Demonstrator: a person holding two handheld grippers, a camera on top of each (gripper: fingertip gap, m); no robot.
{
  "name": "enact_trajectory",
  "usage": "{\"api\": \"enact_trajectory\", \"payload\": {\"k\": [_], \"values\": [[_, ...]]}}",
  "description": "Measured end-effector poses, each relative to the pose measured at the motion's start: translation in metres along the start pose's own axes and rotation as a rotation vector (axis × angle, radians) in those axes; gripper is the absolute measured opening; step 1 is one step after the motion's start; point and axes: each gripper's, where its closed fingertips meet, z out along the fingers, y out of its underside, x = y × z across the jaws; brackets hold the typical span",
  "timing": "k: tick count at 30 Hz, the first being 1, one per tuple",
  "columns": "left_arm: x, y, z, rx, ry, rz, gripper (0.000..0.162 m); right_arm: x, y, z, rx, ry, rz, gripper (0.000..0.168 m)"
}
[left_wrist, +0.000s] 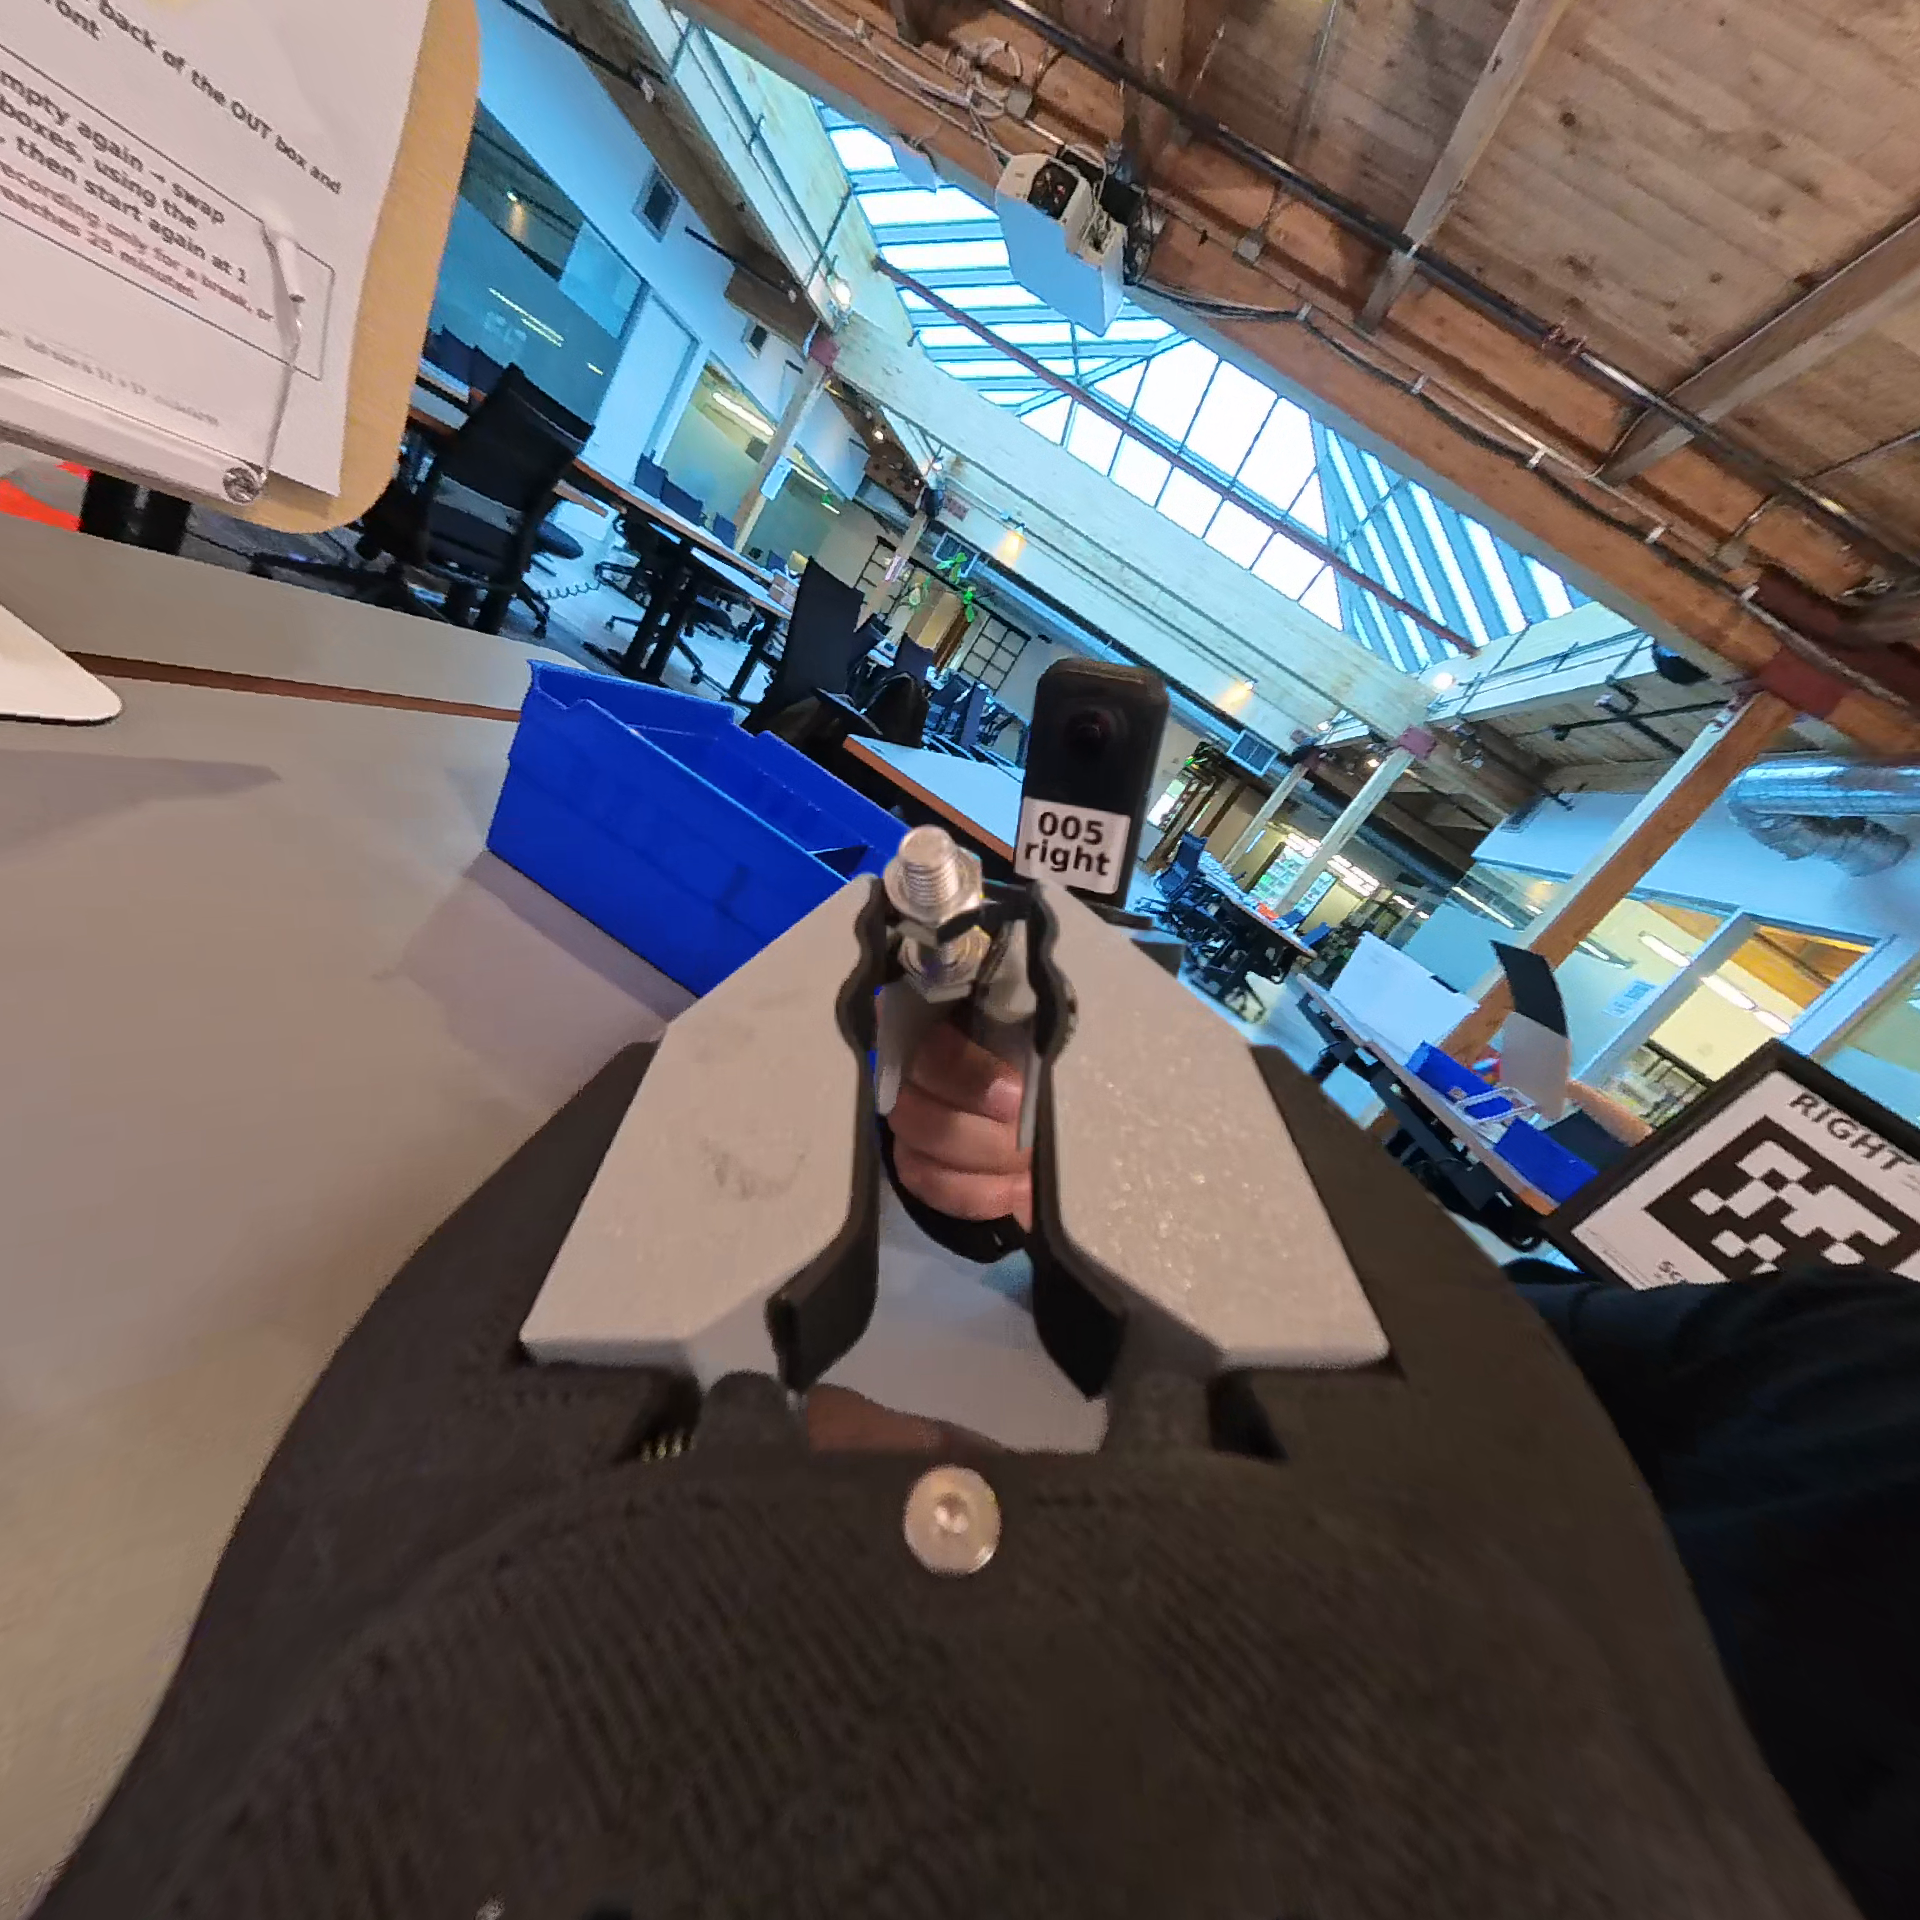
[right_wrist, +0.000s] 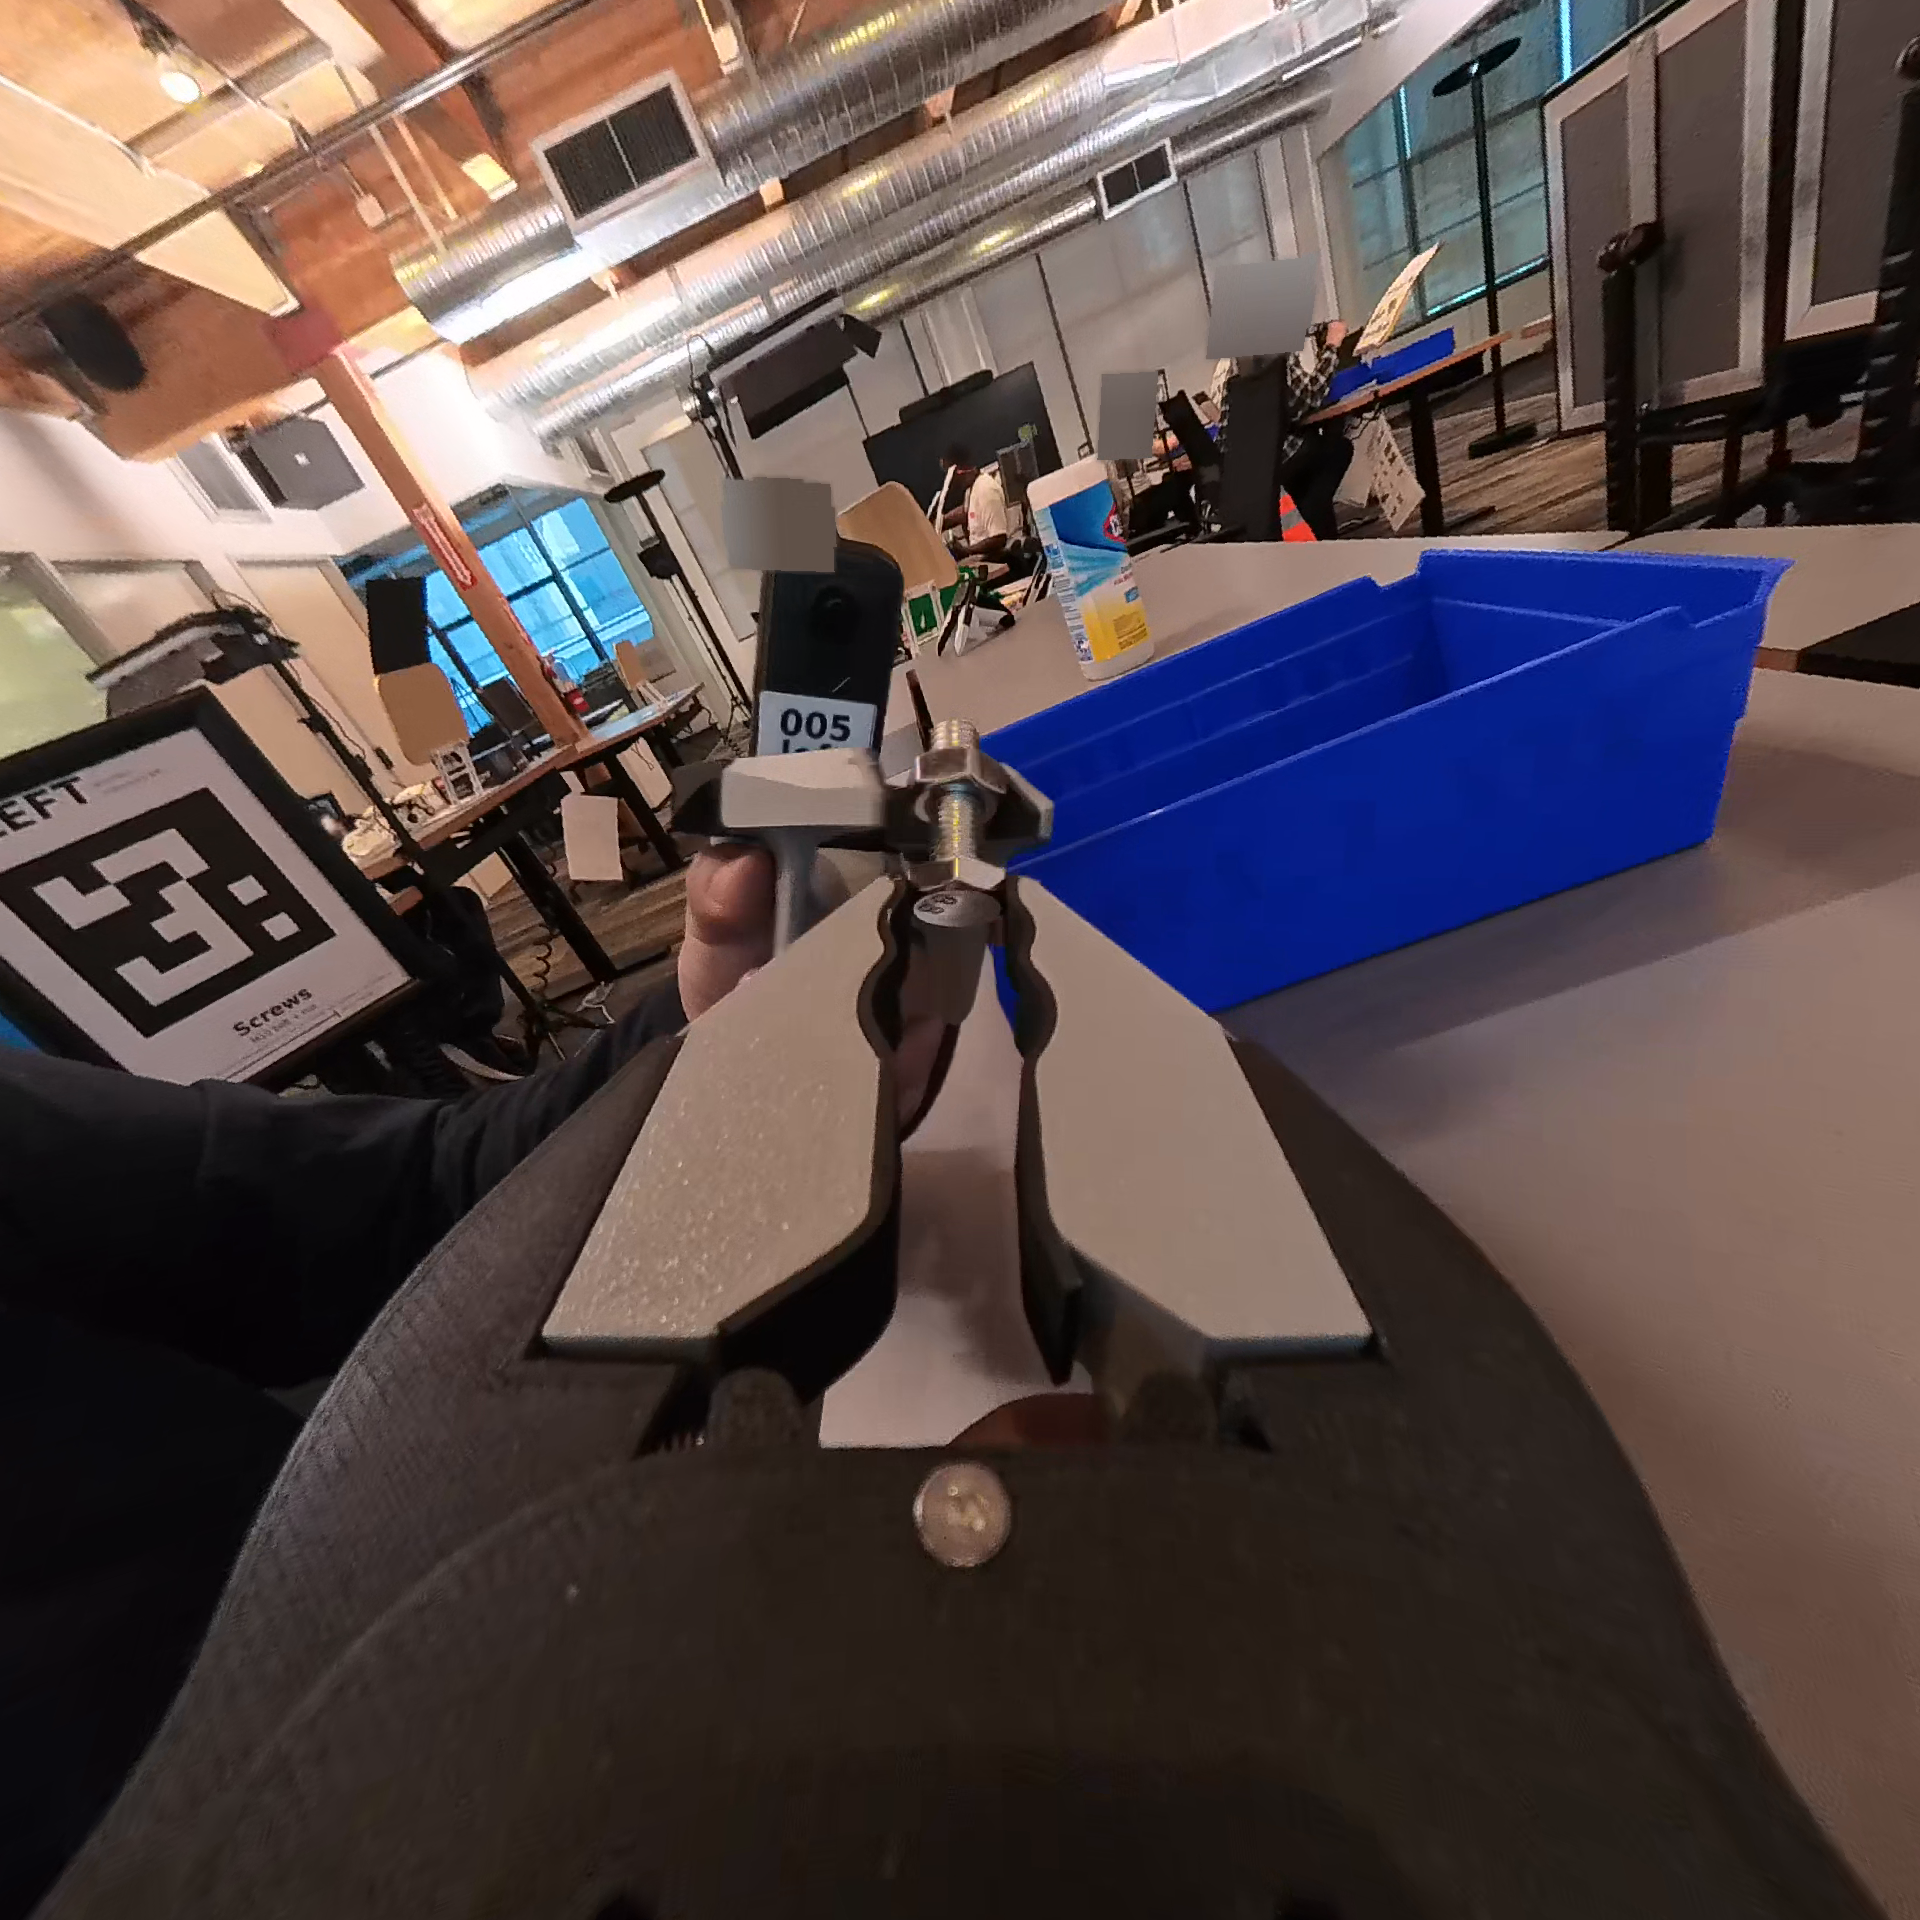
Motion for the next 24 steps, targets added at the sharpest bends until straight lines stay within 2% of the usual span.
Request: {"api": "enact_trajectory", "payload": {"k": [2, 7, 12, 15, 18, 20, 24], "values": [[-0.004, -0.001, 0.000, 0.013, -0.023, 0.007, 0.016, 0.000, 0.000, 0.001, 0.006, 0.002, 0.002, 0.014], [-0.005, 0.001, 0.002, -0.029, -0.058, 0.091, 0.015, 0.003, -0.001, -0.001, 0.012, 0.006, 0.023, 0.015], [-0.015, 0.001, -0.001, -0.168, -0.194, 0.344, 0.015, 0.016, -0.024, -0.025, 0.074, 0.078, -0.021, 0.014], [-0.019, 0.011, -0.003, -0.286, -0.259, 0.508, 0.016, 0.013, -0.030, -0.030, 0.075, 0.083, -0.042, 0.026], [-0.022, 0.026, -0.002, -0.394, -0.298, 0.625, 0.016, 0.010, -0.016, -0.020, -0.006, 0.070, -0.048, 0.029], [-0.027, 0.033, -0.001, -0.447, -0.347, 0.715, 0.016, 0.017, -0.004, -0.014, -0.067, 0.124, -0.066, 0.029], [-0.037, 0.035, -0.001, -0.500, -0.458, 0.889, 0.016, 0.025, 0.004, -0.011, -0.095, 0.161, -0.032, 0.027]]}}
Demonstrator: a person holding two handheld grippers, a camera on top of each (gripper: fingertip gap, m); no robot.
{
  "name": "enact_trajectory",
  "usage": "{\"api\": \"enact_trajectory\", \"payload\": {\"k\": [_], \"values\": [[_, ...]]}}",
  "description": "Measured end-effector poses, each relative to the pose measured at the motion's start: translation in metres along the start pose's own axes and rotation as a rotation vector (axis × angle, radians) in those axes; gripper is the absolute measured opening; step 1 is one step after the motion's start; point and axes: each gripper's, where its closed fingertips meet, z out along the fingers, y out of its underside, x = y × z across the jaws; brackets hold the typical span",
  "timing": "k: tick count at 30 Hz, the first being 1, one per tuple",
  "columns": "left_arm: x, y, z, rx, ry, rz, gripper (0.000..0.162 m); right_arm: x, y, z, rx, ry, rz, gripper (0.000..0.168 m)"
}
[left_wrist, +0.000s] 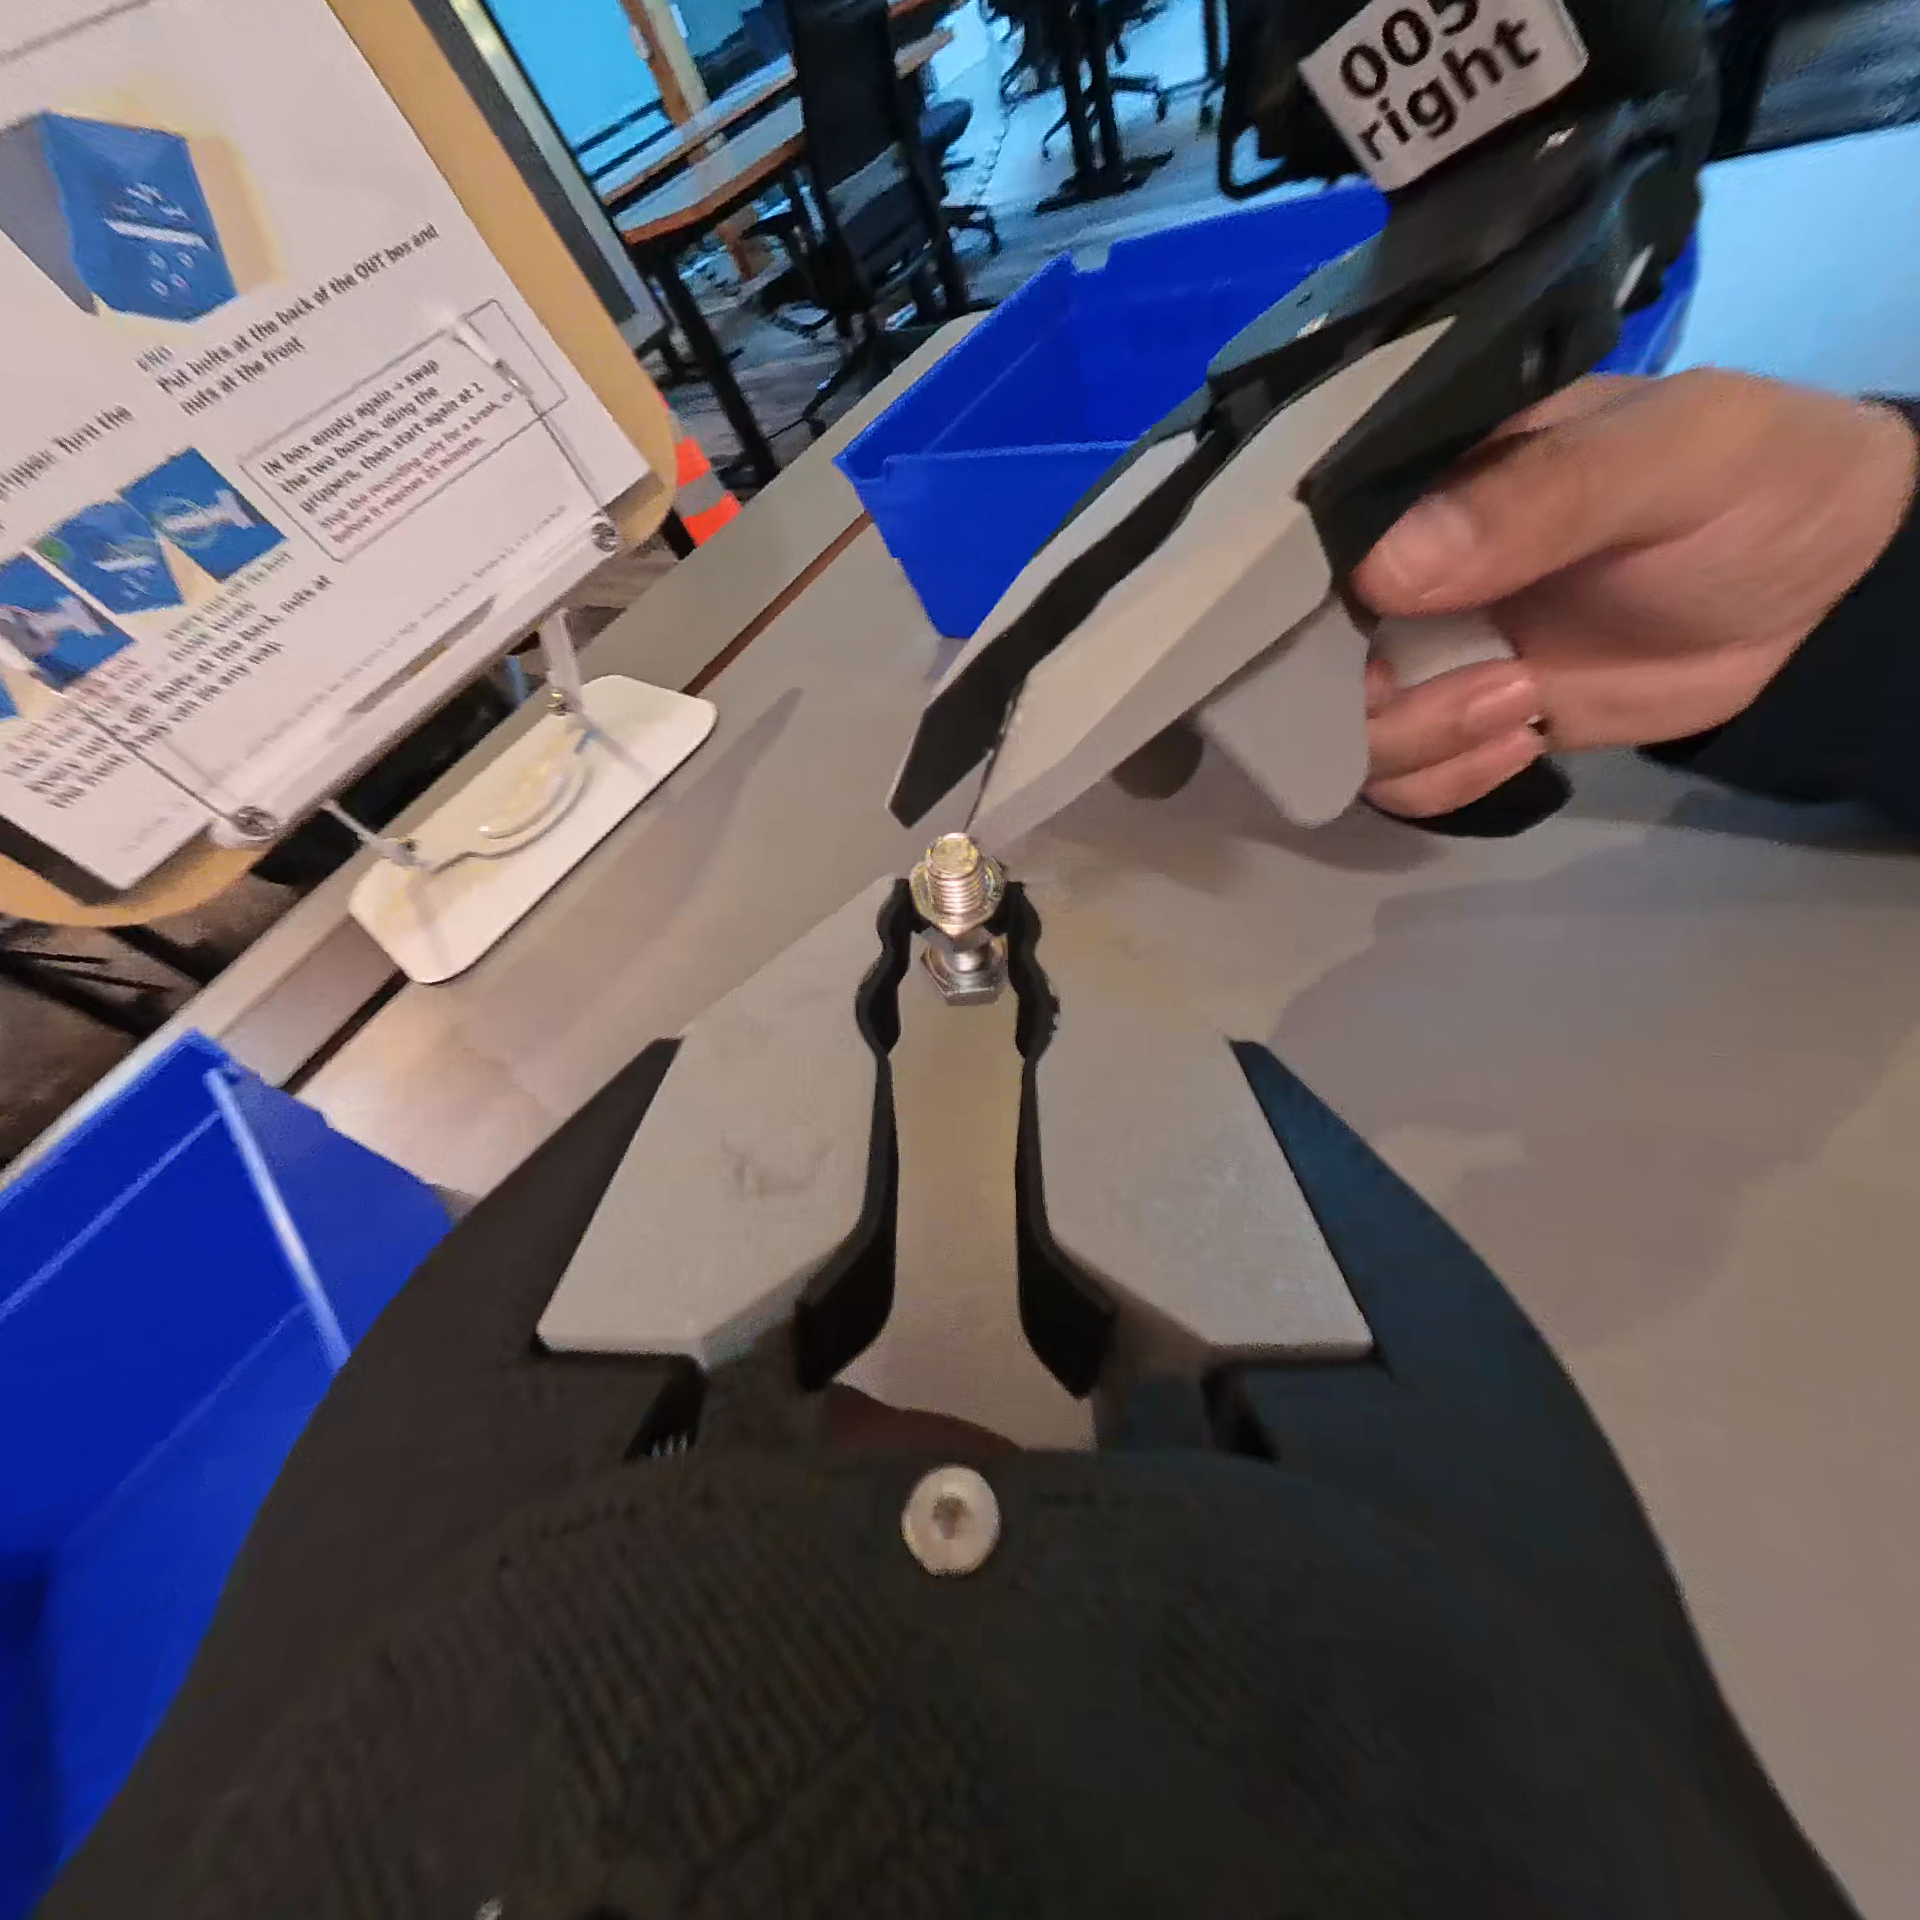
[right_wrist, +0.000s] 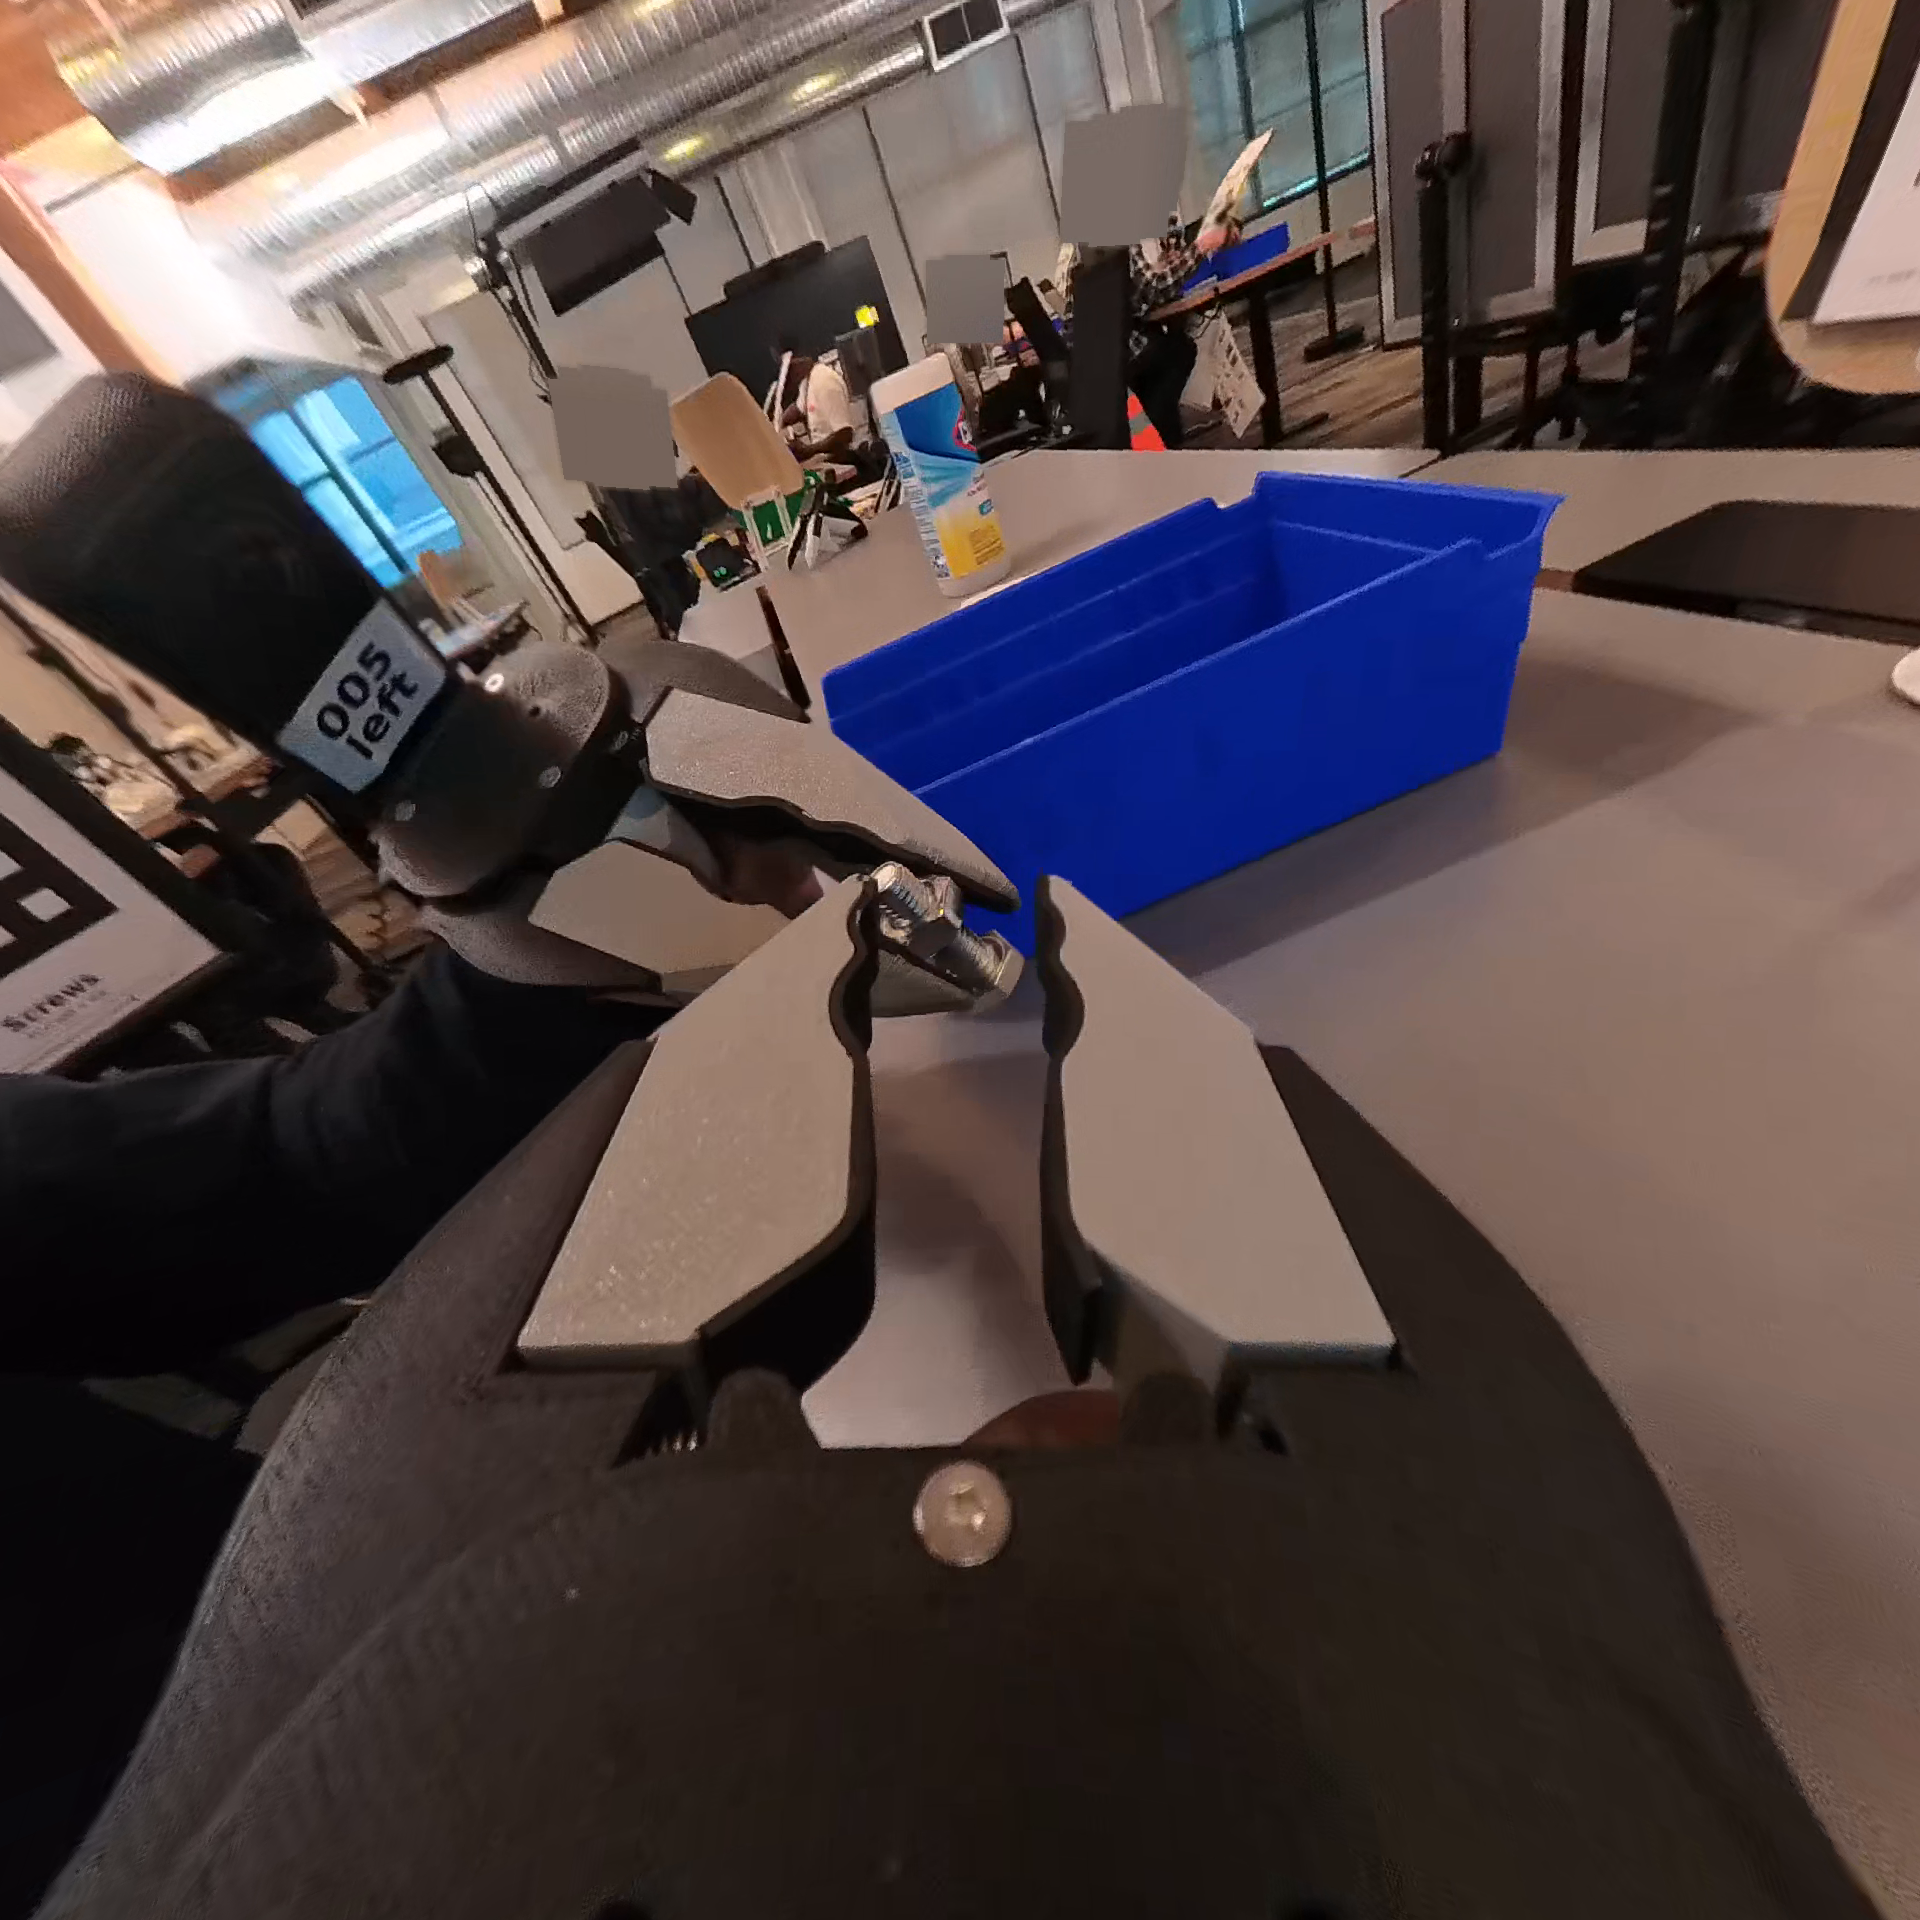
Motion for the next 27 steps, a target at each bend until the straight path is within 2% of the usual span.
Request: {"api": "enact_trajectory", "payload": {"k": [5, 8, 11, 17, 22, 27], "values": [[-0.001, 0.000, 0.003, -0.010, -0.039, 0.061, 0.015, -0.003, 0.000, 0.000, 0.007, -0.079, 0.122, 0.030], [-0.003, 0.005, 0.006, -0.052, -0.089, 0.144, 0.016, -0.005, 0.003, 0.002, -0.006, -0.085, 0.128, 0.029], [0.001, 0.008, 0.010, -0.072, -0.100, 0.177, 0.016, 0.001, 0.009, 0.004, -0.036, -0.021, 0.067, 0.014], [0.000, 0.011, 0.013, -0.084, -0.096, 0.151, 0.016, 0.002, 0.011, 0.006, -0.057, 0.037, -0.031, 0.019], [-0.001, 0.012, 0.014, -0.092, -0.094, 0.143, 0.016, 0.007, 0.013, 0.007, -0.077, 0.105, -0.114, 0.013], [0.000, 0.015, 0.016, -0.099, -0.070, 0.075, 0.016, 0.010, 0.016, 0.009, -0.123, 0.206, -0.306, 0.011]]}}
